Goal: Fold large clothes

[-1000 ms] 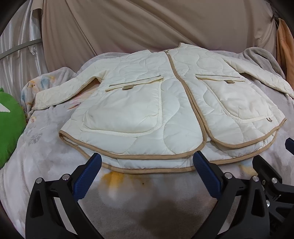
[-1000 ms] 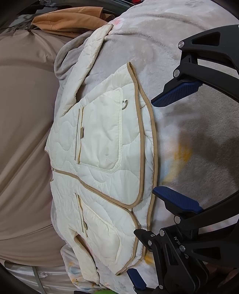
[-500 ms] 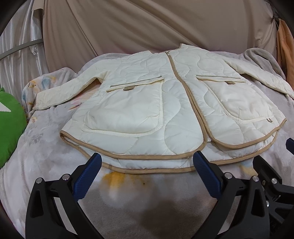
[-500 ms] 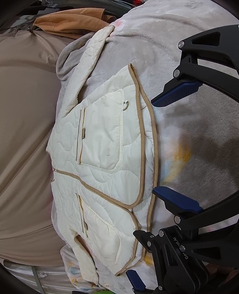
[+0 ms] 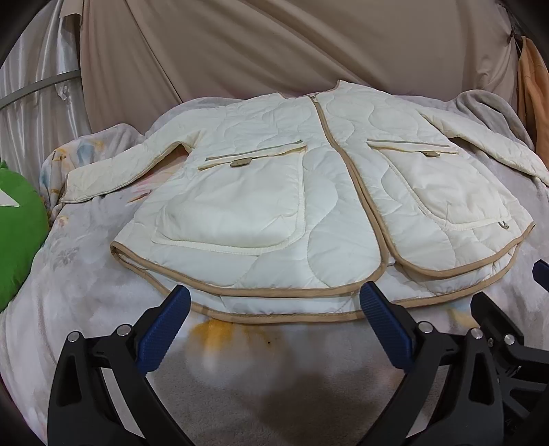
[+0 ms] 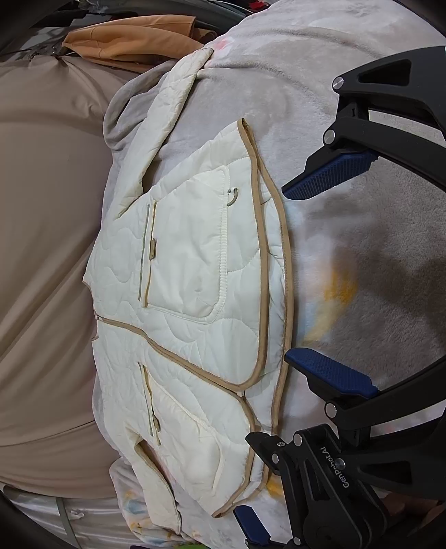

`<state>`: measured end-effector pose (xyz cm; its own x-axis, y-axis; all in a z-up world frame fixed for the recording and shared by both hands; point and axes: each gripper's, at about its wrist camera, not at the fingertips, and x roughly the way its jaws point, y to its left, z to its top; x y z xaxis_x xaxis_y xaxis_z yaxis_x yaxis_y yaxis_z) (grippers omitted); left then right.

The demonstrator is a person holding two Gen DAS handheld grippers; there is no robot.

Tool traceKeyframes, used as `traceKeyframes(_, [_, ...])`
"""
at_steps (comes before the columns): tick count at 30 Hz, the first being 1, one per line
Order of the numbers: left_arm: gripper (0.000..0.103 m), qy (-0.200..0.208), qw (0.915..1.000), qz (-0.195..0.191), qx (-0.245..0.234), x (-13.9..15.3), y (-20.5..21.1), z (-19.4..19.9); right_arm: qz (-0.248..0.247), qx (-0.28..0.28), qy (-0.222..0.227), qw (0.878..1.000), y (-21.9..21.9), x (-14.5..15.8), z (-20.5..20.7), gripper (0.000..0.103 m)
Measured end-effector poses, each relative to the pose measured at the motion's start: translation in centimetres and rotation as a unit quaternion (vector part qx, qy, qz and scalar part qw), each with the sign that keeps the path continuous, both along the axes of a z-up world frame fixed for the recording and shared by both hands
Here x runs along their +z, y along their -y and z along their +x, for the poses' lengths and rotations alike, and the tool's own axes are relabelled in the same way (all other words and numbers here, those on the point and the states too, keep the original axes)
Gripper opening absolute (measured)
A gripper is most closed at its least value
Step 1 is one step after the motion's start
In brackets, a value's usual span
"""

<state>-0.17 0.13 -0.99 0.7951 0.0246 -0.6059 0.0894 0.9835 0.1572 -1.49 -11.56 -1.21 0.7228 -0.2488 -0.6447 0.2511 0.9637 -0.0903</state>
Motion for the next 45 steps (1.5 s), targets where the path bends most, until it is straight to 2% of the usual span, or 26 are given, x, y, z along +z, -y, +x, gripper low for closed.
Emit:
traceKeyframes(41, [0.095, -0.005, 1.0000, 0.000, 0.000, -0.32, -0.12, 0.05, 0.001, 0.000, -0.015, 1.000, 0.12, -0.51, 0.38, 0.086])
traceKeyframes(45, [0.096, -0.010, 0.9999, -0.010, -0.004, -0.44, -0.57, -0.08, 0.011, 0.006, -0.017, 1.000, 0.21, -0.49, 0.53, 0.086])
